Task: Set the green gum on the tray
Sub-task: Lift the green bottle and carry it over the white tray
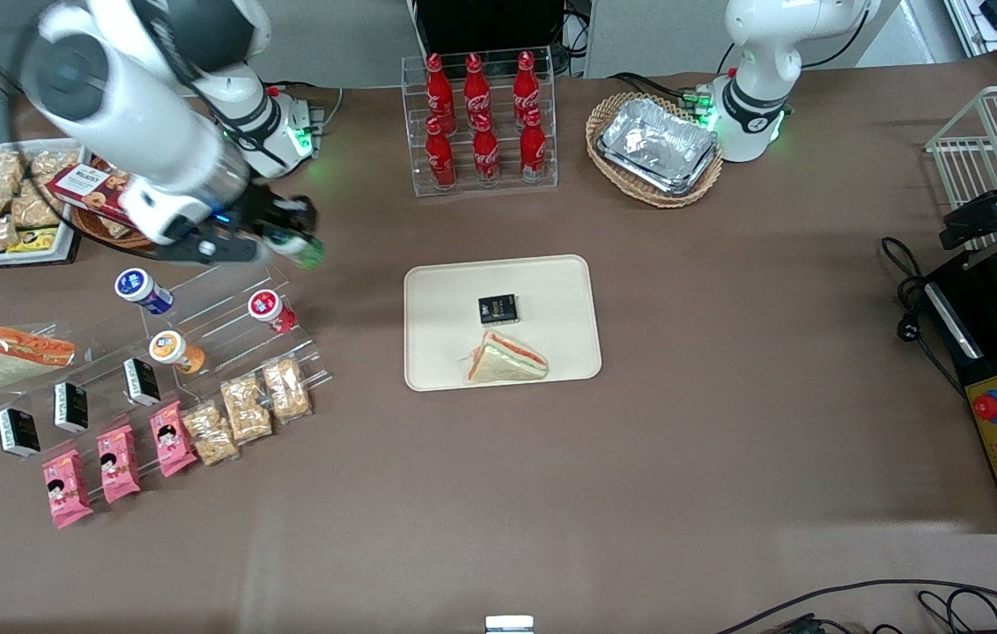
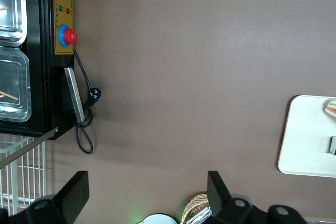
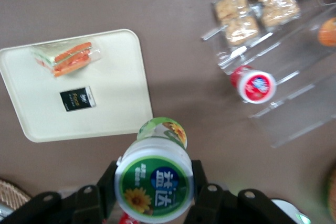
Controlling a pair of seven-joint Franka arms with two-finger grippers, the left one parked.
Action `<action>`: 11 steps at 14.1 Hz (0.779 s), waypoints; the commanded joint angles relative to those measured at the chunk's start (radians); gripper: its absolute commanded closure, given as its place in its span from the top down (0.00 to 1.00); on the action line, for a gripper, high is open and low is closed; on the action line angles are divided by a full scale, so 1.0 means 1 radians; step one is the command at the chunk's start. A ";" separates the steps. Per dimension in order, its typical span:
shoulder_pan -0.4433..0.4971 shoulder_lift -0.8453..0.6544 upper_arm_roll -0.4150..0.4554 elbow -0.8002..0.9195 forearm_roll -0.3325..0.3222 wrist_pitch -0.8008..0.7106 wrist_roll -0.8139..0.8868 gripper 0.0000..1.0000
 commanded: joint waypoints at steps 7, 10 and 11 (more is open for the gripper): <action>0.219 0.232 -0.005 -0.180 0.008 0.473 0.177 0.40; 0.248 0.338 -0.006 -0.182 0.007 0.585 0.180 0.40; 0.251 0.360 -0.006 -0.183 0.005 0.608 0.184 0.40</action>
